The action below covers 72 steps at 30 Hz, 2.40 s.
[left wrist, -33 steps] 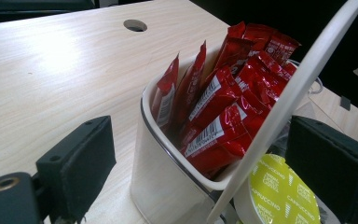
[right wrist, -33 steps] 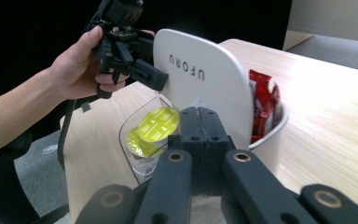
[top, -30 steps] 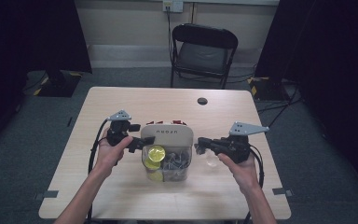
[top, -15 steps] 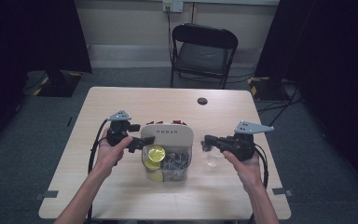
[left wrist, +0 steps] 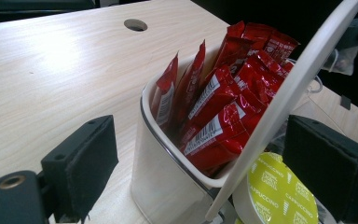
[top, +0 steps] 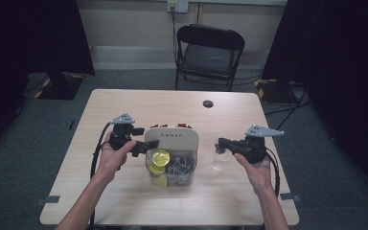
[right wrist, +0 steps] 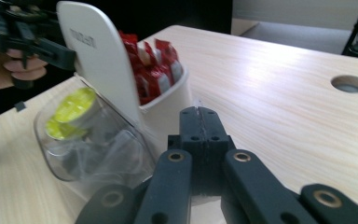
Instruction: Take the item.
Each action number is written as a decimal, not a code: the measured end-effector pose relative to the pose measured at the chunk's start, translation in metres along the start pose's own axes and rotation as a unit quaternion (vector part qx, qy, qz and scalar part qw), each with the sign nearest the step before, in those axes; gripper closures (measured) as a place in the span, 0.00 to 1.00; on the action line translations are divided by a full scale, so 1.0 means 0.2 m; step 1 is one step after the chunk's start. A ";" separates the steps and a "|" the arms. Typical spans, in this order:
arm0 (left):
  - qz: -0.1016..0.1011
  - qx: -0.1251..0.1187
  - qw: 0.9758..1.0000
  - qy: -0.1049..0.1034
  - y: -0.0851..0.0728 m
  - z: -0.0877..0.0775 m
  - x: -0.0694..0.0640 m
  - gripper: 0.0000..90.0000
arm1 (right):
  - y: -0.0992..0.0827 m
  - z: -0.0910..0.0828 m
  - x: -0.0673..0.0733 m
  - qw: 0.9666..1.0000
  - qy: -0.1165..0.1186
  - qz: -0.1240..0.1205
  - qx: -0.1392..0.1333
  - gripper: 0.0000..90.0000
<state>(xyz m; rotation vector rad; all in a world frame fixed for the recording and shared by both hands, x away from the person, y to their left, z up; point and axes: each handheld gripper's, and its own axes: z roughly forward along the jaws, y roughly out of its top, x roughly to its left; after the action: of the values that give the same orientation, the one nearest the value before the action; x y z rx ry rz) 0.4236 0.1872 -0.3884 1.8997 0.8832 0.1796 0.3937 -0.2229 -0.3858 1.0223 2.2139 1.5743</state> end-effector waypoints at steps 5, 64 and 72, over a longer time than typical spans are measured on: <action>0.000 0.001 1.000 0.002 0.00 0.00 0.00 0.11 | -0.03 0.01 -0.03 1.000 -0.008 0.004 0.009 1.00; 0.001 0.000 1.000 0.002 0.00 -0.02 0.01 0.12 | -0.09 0.05 -0.06 0.998 -0.046 0.037 0.033 0.36; -0.004 0.000 1.000 0.005 -0.01 -0.02 0.01 0.13 | -0.16 0.00 -0.04 0.996 -0.061 0.035 0.046 0.29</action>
<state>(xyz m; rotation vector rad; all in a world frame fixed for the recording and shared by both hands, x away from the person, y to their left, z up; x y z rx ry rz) 0.4217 0.1912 -0.3879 1.8962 0.8966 0.1847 0.3867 -0.2345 -0.4152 1.2005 2.2069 1.4085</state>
